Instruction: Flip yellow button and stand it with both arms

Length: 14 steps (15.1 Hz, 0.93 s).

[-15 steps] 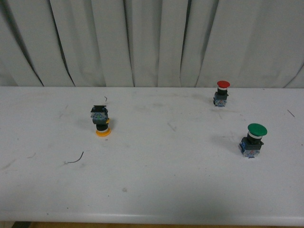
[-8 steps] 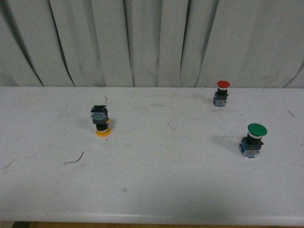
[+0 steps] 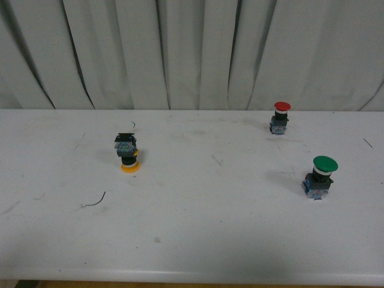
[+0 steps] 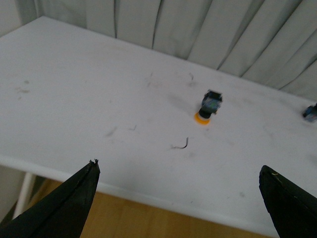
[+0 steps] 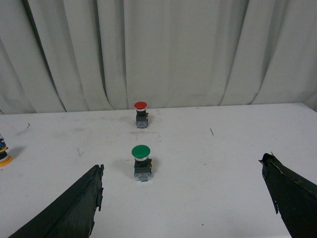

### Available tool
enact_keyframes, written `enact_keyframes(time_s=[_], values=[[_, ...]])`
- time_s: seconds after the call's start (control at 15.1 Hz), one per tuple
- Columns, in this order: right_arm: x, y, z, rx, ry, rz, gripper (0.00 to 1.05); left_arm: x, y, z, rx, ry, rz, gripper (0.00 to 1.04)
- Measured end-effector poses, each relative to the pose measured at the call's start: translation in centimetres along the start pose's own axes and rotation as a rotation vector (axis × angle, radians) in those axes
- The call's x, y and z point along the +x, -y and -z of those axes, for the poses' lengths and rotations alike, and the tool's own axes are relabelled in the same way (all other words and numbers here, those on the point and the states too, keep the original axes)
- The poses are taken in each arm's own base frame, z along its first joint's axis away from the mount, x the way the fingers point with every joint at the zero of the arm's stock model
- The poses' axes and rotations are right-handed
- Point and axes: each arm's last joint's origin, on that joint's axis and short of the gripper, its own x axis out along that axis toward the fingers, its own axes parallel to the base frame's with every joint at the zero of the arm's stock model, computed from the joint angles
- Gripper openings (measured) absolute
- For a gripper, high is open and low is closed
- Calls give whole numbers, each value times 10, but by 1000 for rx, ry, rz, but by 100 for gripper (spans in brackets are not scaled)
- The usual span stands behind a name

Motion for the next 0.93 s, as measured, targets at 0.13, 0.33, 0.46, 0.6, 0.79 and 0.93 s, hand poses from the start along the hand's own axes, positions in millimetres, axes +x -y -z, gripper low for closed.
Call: enact_keyframes(time_s=[0.13, 0.33, 0.46, 0.6, 0.79, 0.93], values=[[0, 0, 0, 0, 0, 0, 98, 9, -3, -11, -29, 48, 0, 98], [0, 0, 0, 0, 0, 0, 98, 50, -4, -20, -1, 37, 33, 98], [0, 0, 0, 0, 0, 0, 98, 94, 6, -40, 51, 57, 48, 98], [0, 0, 0, 0, 1, 0, 98, 180, 31, -37, 117, -95, 74, 98], [0, 0, 0, 0, 0, 0, 98, 251, 71, -35, 172, -208, 143, 98], [0, 0, 0, 0, 1, 0, 98, 283, 90, -44, 201, -229, 172, 98]])
